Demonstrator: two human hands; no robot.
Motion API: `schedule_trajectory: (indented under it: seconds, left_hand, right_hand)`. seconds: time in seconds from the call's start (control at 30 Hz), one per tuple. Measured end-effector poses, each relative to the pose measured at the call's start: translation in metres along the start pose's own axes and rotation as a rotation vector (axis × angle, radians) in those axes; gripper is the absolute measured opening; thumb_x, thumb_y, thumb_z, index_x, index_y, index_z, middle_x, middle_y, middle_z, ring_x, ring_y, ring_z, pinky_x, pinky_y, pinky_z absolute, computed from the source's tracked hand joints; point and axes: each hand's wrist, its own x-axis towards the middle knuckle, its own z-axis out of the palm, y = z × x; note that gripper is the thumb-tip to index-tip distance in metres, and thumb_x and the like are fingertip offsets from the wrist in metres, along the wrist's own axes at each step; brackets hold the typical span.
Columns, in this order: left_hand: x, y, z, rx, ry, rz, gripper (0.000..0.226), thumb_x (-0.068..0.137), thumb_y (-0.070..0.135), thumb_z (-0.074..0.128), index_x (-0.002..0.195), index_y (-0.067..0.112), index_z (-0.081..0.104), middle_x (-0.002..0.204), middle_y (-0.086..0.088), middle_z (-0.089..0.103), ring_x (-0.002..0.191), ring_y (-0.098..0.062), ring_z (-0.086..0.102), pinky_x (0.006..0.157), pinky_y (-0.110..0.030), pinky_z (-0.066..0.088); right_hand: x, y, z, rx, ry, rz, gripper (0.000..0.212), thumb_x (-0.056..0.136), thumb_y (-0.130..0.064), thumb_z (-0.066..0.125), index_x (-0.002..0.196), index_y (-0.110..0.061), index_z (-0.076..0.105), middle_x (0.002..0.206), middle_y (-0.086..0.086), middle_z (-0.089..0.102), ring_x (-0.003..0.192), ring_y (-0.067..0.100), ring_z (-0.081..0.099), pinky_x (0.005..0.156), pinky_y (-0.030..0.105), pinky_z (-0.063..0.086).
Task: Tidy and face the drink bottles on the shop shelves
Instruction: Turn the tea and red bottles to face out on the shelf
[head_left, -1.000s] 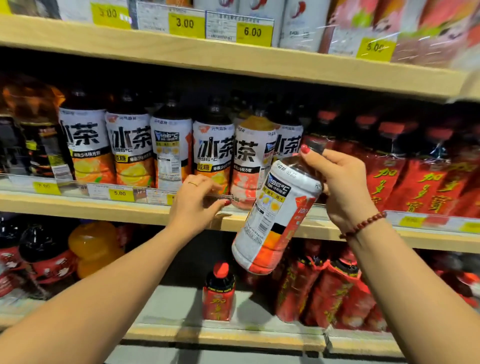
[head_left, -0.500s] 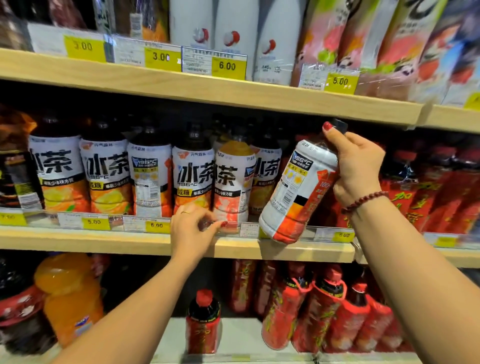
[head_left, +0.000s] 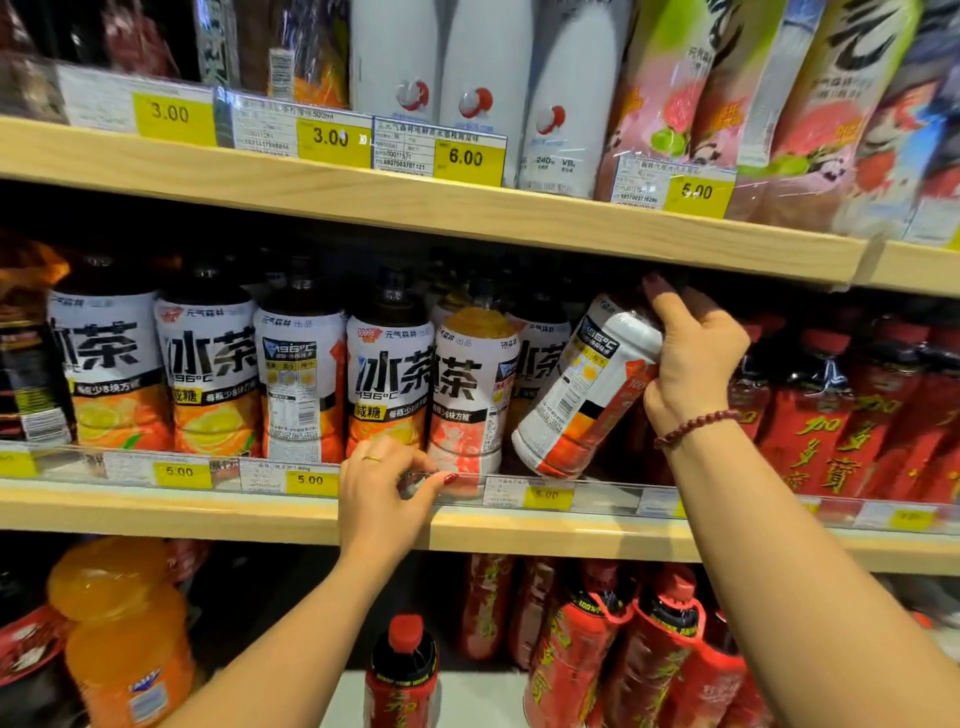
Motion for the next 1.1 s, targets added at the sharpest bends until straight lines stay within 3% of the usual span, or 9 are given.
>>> schedule_trajectory:
  seconds: [0.1, 0.23, 0.53, 0.7, 0.8, 0.87, 0.9, 0.97, 1.1]
  left_hand:
    - [0.0, 0.0, 0.001, 0.005, 0.009, 0.017, 0.019, 0.067, 0.023, 0.084, 0.067, 0.02, 0.065, 0.072, 0.006, 0.056, 0.08, -0.017, 0.05, 0.073, -0.034, 0.037]
    - [0.0, 0.001, 0.0, 0.011, 0.018, 0.03, 0.019, 0.066, 0.023, 0.085, 0.066, 0.02, 0.066, 0.071, 0.005, 0.056, 0.079, -0.018, 0.05, 0.072, -0.032, 0.034]
    - [0.0, -0.002, 0.001, 0.016, 0.023, 0.046, 0.02, 0.068, 0.028, 0.084, 0.068, 0.021, 0.065, 0.072, 0.008, 0.053, 0.078, -0.015, 0.048, 0.072, -0.033, 0.036]
    - [-0.001, -0.003, 0.002, 0.024, 0.025, 0.041, 0.02, 0.068, 0.029, 0.083, 0.067, 0.023, 0.064, 0.072, 0.009, 0.053, 0.08, -0.014, 0.047, 0.072, -0.031, 0.032]
    - [-0.001, -0.003, 0.002, 0.026, 0.022, 0.031, 0.02, 0.068, 0.03, 0.083, 0.068, 0.023, 0.065, 0.073, 0.011, 0.053, 0.08, -0.013, 0.046, 0.071, -0.028, 0.028]
    - [-0.001, -0.003, 0.002, 0.018, 0.023, 0.032, 0.019, 0.068, 0.03, 0.083, 0.068, 0.023, 0.065, 0.073, 0.012, 0.052, 0.08, -0.013, 0.046, 0.071, -0.028, 0.028]
    - [-0.001, -0.003, 0.002, 0.016, 0.024, 0.029, 0.019, 0.068, 0.029, 0.083, 0.067, 0.023, 0.065, 0.072, 0.012, 0.052, 0.08, -0.014, 0.046, 0.072, -0.028, 0.029]
    - [-0.001, -0.002, 0.003, 0.019, 0.023, 0.02, 0.019, 0.068, 0.029, 0.083, 0.067, 0.023, 0.065, 0.073, 0.012, 0.052, 0.08, -0.014, 0.046, 0.073, -0.029, 0.029]
    - [-0.001, -0.002, 0.002, 0.017, 0.011, 0.009, 0.019, 0.069, 0.029, 0.083, 0.068, 0.022, 0.065, 0.072, 0.011, 0.051, 0.081, -0.015, 0.046, 0.074, -0.031, 0.033]
  right_hand:
    - [0.003, 0.007, 0.003, -0.047, 0.043, -0.003, 0.016, 0.075, -0.006, 0.076, 0.087, 0.001, 0.068, 0.085, 0.014, 0.07, 0.084, 0.03, 0.068, 0.08, 0.044, 0.057]
    - [0.003, 0.018, 0.008, -0.104, -0.005, -0.036, 0.012, 0.075, -0.002, 0.075, 0.071, -0.013, 0.072, 0.07, -0.002, 0.074, 0.072, 0.014, 0.069, 0.072, 0.03, 0.057]
    - [-0.006, 0.041, 0.006, -0.234, -0.152, 0.03, 0.012, 0.075, -0.011, 0.078, 0.069, -0.021, 0.076, 0.074, -0.002, 0.075, 0.078, 0.017, 0.071, 0.078, 0.034, 0.057]
    - [-0.006, 0.051, 0.012, -0.307, -0.217, 0.06, 0.01, 0.08, -0.017, 0.075, 0.089, -0.018, 0.071, 0.084, -0.005, 0.074, 0.085, 0.014, 0.07, 0.075, 0.029, 0.055]
    - [-0.01, 0.059, -0.003, -0.464, -0.271, 0.101, 0.029, 0.08, -0.035, 0.073, 0.107, -0.034, 0.061, 0.116, -0.002, 0.064, 0.108, 0.014, 0.06, 0.089, 0.031, 0.051]
    - [-0.018, 0.062, -0.022, -0.543, -0.35, 0.152, 0.054, 0.071, -0.048, 0.076, 0.119, -0.037, 0.054, 0.125, -0.004, 0.058, 0.112, 0.008, 0.056, 0.089, 0.025, 0.049]
    - [-0.023, 0.065, -0.032, -0.611, -0.396, 0.174, 0.065, 0.065, -0.052, 0.079, 0.12, -0.03, 0.053, 0.12, -0.004, 0.061, 0.105, 0.004, 0.06, 0.083, 0.021, 0.051]
    - [-0.033, 0.072, -0.047, -0.753, -0.434, 0.213, 0.062, 0.057, -0.049, 0.085, 0.101, -0.017, 0.055, 0.1, 0.005, 0.067, 0.083, 0.005, 0.067, 0.067, 0.024, 0.059]
    - [-0.041, 0.081, -0.055, -0.825, -0.338, 0.215, 0.065, 0.044, -0.058, 0.085, 0.086, -0.019, 0.055, 0.081, 0.005, 0.069, 0.075, 0.017, 0.068, 0.067, 0.035, 0.06]
